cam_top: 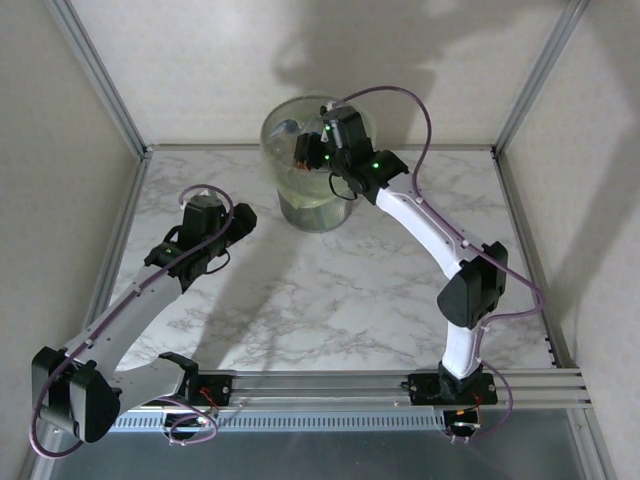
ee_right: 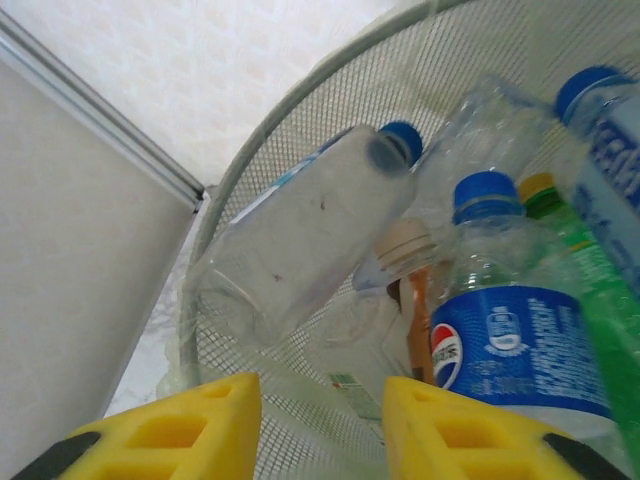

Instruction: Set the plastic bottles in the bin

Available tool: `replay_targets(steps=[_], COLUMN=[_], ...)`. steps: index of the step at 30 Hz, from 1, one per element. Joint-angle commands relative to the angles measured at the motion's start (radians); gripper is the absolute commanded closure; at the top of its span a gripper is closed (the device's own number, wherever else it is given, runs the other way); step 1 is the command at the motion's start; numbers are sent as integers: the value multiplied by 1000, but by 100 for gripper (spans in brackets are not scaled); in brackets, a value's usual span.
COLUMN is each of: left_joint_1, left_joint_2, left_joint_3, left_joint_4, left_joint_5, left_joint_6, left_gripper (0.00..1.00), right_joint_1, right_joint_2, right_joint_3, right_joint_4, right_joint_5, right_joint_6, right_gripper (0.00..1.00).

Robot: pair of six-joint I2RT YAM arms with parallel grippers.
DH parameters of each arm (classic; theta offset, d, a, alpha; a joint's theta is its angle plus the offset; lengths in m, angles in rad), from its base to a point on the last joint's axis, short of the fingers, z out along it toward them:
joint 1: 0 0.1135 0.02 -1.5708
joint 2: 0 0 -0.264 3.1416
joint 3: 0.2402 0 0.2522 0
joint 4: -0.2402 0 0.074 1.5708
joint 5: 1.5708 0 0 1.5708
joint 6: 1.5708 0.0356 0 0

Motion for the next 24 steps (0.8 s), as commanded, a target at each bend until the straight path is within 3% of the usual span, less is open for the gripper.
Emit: replay_targets(steps=[1,7,17,20,24], left_joint_1=[9,9,11,12,15], left_joint_2=[-31,-41,-42,-44,-41], left_joint_3=[12,6,-5,-11,-21], left_joint_4=[11,14,14,14,18], left_joint_5=[5,1,-6,-11,-12], left_joint_6=[-3,-8,-3,0,2], left_gripper=[26,27,26,26,26], right_joint_1=[2,36,39,39,39], right_joint_2=[-60,44,351,374,318], right_joint_3=[14,174,550,541,393], right_joint_4=[-12,-14,-77,-80,-48], right_joint_5=[58,-28,-89,-95,-75], right_joint_6=[6,-39,-81,-79,-66], right_gripper=[62,65,68,69,72])
